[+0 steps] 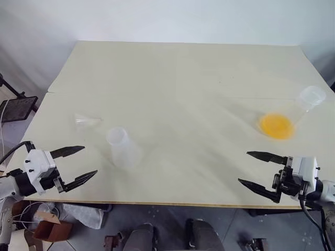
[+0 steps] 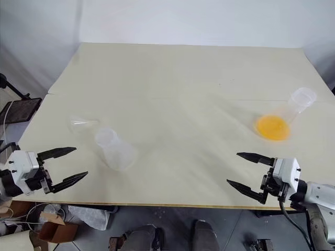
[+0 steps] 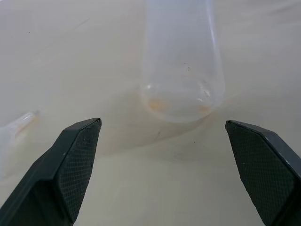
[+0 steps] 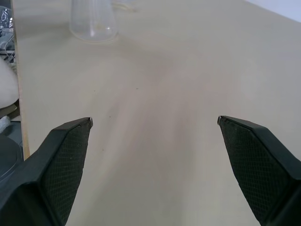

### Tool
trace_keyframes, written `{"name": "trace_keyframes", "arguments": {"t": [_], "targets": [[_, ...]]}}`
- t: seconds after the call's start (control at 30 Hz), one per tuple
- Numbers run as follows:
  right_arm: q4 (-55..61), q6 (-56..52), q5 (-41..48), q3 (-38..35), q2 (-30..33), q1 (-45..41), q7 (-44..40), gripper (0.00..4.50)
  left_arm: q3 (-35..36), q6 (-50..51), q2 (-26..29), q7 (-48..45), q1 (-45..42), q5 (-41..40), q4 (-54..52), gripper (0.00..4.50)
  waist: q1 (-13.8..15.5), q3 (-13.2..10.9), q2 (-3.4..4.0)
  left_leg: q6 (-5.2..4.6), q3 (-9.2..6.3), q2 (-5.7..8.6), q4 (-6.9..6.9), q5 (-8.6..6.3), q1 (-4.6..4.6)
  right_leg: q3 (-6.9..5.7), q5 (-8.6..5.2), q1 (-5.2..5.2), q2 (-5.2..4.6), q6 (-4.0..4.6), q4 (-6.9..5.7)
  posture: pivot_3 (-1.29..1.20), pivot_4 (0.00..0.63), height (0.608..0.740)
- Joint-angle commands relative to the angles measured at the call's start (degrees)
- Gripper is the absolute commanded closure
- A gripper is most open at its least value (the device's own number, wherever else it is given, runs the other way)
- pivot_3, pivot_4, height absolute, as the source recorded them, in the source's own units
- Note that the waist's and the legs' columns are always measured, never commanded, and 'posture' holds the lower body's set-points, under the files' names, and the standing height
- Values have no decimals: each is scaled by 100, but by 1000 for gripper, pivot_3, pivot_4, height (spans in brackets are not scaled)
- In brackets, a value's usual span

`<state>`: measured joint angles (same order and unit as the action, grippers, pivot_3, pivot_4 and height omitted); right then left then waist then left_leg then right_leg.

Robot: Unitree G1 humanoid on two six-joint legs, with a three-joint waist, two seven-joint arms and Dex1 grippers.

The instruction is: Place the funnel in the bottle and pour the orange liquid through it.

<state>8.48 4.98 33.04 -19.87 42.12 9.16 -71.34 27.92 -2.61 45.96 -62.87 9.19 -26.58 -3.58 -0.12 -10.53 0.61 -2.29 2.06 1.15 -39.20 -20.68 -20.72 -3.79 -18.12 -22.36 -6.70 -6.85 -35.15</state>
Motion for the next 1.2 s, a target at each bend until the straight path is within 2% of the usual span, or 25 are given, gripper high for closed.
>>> {"name": "trace_keyframes", "arguments": {"t": [0.03,0.5,0.67,0.93,1.1,1.2], "targets": [[6,108,1,-37,13,-74,-45,25,81,-177,10,46,-3,70,46,0,1,0,0,0,1,0,0,0,0,0,0,0,0,0,-1,0,150,740],[-17,45,-51,163,-86,-171,3,25,124,-8,-70,178,-7,-114,105,0,2,0,0,0,1,0,0,0,6,1,0,3,0,0,-22,0,150,740],[247,-440,287,280,-308,-572,422,25,567,422,-340,353,451,-574,-18,0,-32,0,0,1,2,-1,0,-1,9,2,0,2,0,0,-30,0,150,740],[911,-820,458,625,-530,-1144,770,25,1337,324,-866,546,1241,-675,642,0,-7,1,-5,3,1,-2,0,-2,10,3,-1,0,0,2,-26,0,150,740],[1052,-885,514,747,-528,-1273,671,25,1510,172,-959,383,1443,-724,885,0,21,7,-14,3,-1,0,0,-4,10,3,-2,2,-5,3,-6,0,150,740],[1055,-967,552,765,-506,-1306,668,25,1392,421,-944,270,1388,-997,423,0,7,8,-16,2,-1,0,0,-5,9,4,-2,4,-7,4,2,0,150,740]]}}
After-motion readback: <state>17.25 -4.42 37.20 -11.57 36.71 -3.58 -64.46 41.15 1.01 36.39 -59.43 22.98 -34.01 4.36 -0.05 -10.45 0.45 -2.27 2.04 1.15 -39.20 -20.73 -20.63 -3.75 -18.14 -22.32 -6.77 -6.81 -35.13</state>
